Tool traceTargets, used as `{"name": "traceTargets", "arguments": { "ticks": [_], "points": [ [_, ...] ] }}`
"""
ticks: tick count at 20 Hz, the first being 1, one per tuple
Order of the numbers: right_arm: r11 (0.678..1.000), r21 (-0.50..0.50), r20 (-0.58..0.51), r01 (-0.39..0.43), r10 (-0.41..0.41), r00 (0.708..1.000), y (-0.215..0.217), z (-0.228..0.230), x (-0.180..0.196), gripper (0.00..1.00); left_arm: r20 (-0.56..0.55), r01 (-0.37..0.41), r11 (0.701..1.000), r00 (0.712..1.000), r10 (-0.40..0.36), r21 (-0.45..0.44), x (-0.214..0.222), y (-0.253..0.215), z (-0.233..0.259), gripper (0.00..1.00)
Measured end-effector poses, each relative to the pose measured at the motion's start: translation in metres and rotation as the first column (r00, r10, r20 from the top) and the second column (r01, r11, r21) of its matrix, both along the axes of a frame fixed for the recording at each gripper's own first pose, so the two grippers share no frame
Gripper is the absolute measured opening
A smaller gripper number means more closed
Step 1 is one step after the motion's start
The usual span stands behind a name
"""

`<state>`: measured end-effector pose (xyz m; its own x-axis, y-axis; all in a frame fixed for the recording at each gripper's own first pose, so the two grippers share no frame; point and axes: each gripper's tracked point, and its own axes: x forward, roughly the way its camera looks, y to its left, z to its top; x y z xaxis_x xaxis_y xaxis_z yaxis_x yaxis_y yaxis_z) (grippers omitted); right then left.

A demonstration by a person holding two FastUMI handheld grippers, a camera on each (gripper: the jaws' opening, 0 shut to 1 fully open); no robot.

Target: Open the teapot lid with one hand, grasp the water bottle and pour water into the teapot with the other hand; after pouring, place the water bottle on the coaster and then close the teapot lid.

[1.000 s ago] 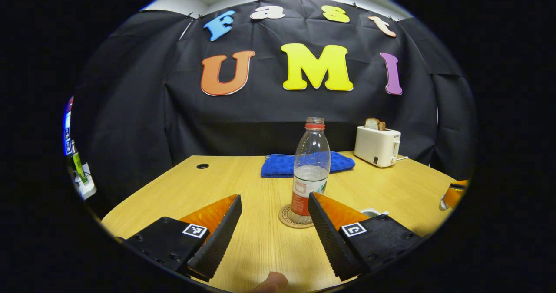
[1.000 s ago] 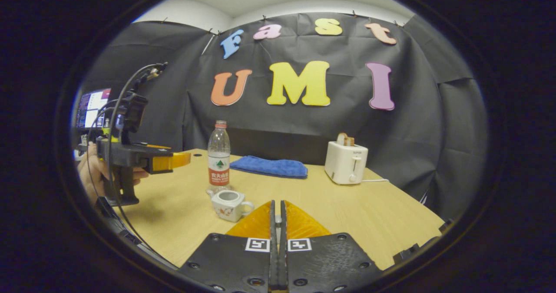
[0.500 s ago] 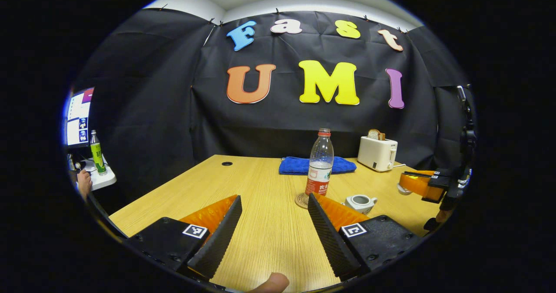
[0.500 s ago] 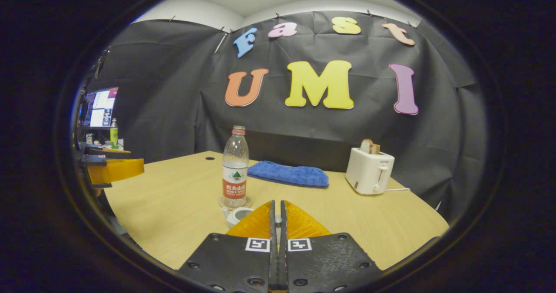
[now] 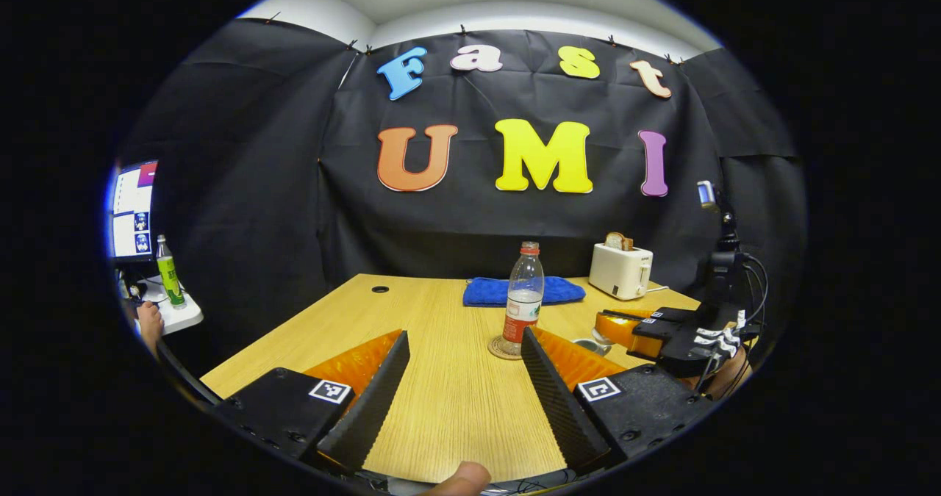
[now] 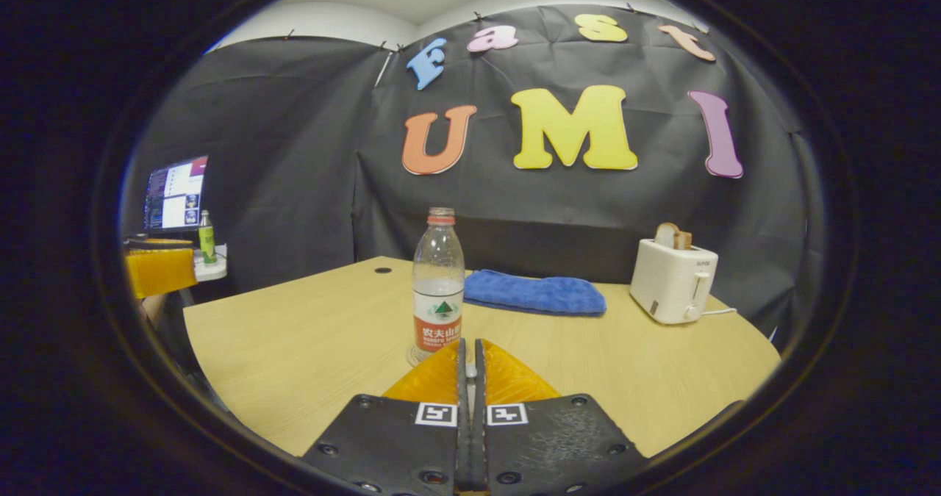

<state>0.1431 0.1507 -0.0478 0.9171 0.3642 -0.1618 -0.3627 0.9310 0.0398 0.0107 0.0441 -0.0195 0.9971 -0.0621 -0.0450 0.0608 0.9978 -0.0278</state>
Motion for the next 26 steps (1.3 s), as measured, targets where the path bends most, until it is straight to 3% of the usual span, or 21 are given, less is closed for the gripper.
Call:
{"name": "traceTargets", "arguments": {
  "ticks": [6,19,22,23,24,26],
  "points": [
    [1.000,0.005,-0.045,0.007,-0.007,0.999,0.010,-0.017,0.026,0.00,-0.022,-0.015,1.000,1.000,0.016,0.011,0.001,0.012,0.002,0.96],
    [1.000,-0.016,-0.065,0.007,-0.008,0.998,0.012,-0.032,0.036,0.02,-0.088,-0.010,1.000,0.996,0.011,0.008,0.009,0.010,-0.014,0.96],
    [1.000,-0.024,-0.059,0.011,-0.012,0.998,0.009,-0.028,0.035,0.12,-0.096,-0.012,1.000,0.995,0.013,0.007,0.009,0.012,-0.015,0.96],
    [1.000,-0.025,-0.050,0.016,-0.017,0.999,0.007,-0.027,0.032,0.22,-0.097,-0.013,1.000,0.995,0.013,0.006,0.009,0.012,-0.015,0.96],
    [0.999,-0.028,-0.042,0.023,-0.024,0.999,0.005,-0.023,0.032,0.37,-0.097,-0.014,1.000,0.995,0.014,0.004,0.009,0.012,-0.015,0.96],
    [0.999,-0.031,-0.031,0.030,-0.031,0.999,0.004,-0.017,0.029,0.48,-0.098,-0.014,1.000,0.995,0.014,0.000,0.009,0.011,-0.015,0.96]
  ]
}}
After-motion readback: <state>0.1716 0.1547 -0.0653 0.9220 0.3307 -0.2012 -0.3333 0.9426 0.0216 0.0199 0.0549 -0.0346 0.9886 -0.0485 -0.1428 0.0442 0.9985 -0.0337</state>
